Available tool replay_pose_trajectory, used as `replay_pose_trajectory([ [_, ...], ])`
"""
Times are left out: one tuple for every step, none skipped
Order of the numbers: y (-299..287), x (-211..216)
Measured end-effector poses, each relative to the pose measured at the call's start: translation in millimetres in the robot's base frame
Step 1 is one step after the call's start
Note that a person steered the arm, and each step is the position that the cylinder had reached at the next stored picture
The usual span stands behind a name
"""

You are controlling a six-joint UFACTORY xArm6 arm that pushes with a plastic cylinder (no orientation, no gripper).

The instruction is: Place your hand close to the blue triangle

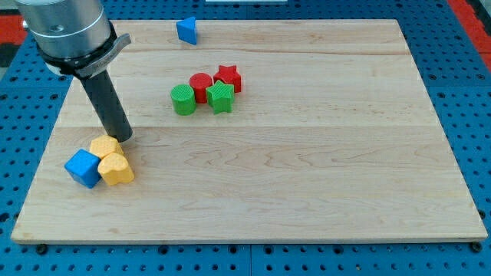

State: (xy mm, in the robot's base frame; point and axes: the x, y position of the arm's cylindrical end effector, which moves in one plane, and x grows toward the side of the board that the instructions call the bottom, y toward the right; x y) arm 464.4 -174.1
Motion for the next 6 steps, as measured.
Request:
replay_pose_trajectory([
  [96, -10],
  [162, -53],
  [231, -108],
  [264, -173],
  [235, -225],
  [186, -267],
])
